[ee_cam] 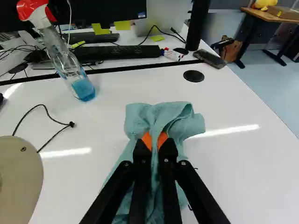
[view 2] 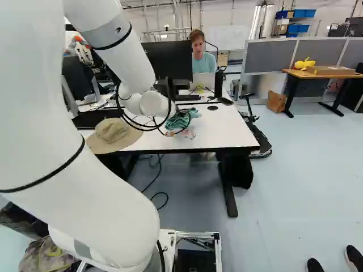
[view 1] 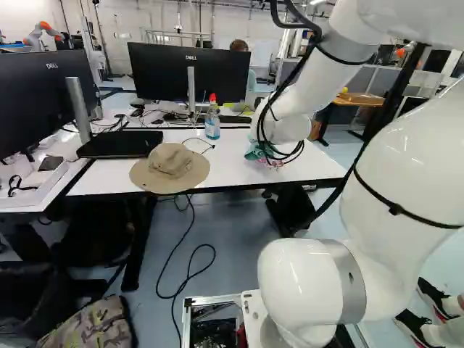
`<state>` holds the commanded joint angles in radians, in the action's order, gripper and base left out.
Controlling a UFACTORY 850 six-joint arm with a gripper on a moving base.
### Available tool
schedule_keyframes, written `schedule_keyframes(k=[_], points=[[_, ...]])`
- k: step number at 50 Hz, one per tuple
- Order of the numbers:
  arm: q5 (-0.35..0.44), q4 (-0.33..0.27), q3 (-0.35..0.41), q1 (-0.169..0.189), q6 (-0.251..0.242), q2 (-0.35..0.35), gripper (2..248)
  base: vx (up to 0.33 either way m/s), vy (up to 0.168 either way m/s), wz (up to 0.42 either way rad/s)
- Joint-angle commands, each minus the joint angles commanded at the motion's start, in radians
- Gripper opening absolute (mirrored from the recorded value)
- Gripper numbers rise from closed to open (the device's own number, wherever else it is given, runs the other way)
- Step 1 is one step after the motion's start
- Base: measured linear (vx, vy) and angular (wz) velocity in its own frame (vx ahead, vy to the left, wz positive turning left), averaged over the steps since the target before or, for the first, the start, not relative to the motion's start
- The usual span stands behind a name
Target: Clean the table with the green towel
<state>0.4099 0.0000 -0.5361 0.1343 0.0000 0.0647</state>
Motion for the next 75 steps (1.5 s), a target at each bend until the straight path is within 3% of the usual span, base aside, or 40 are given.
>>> schedule_keyframes(k=[29, 44, 75], points=[[0.0, 0.0, 0.113, 0.082, 0.0, 0.12, 33, 0.0, 0.0, 0.0], [0.0, 0.0, 0.112, 0.082, 0.0, 0.113, 33, 0.0, 0.0, 0.0], [0.0, 0.0, 0.098, 0.082, 0.0, 0.016, 33, 0.0, 0.0, 0.0]])
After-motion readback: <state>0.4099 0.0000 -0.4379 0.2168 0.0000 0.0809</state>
